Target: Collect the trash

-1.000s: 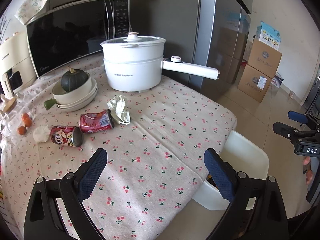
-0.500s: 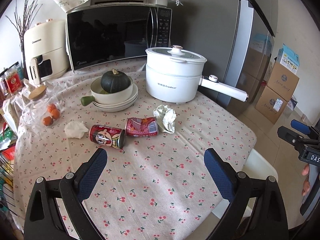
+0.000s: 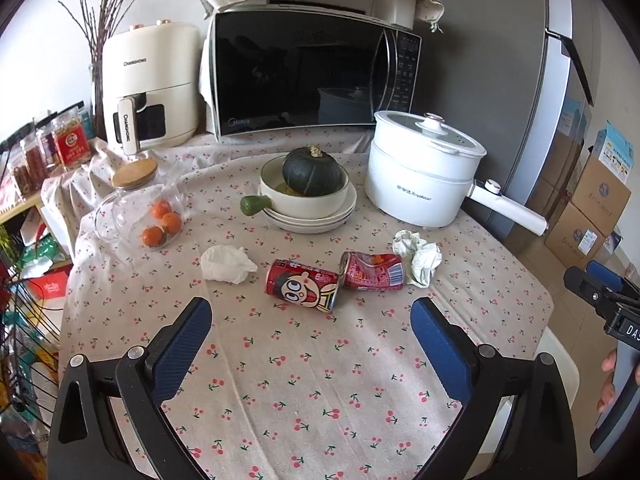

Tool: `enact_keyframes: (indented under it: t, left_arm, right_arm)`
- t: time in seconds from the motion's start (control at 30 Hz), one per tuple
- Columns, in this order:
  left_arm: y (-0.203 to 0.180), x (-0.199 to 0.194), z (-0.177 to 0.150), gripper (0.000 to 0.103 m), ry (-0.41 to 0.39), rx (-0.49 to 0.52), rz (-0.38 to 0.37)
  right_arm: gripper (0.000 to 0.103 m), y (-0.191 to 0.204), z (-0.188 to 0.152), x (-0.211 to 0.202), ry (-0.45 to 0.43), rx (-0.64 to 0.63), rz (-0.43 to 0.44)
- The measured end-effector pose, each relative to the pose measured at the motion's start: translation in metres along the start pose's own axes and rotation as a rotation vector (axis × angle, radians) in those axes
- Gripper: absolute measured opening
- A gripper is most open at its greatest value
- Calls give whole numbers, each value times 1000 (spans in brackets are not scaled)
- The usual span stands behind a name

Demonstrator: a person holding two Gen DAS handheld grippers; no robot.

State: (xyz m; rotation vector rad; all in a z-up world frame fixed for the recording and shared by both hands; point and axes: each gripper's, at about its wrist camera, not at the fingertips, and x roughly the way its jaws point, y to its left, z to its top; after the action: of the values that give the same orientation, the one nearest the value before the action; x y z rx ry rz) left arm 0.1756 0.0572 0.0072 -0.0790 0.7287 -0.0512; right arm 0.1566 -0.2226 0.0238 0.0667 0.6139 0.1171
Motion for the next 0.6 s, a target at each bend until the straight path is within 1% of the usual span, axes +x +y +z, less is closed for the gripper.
enact_keyframes:
  t: [0.13, 0.23, 0.43, 0.53, 0.6]
  left_arm:
    - [22, 19, -2, 101, 44, -58, 24]
    - [30, 35, -4, 101, 76, -76, 45]
    - [30, 71, -1, 101, 104, -79, 77]
    - [31, 94, 1, 101, 151, -93, 79]
    - [35, 108, 3, 101, 186, -122, 72]
  right_arm:
    - [102, 10, 1, 17, 19, 18, 14]
    - [102, 16, 2, 29, 30, 16, 13]
    - [102, 27, 5, 57, 52, -49, -15]
    - [102, 30, 5, 70, 67, -94, -30]
    - [102, 30, 6, 78, 76, -105, -39]
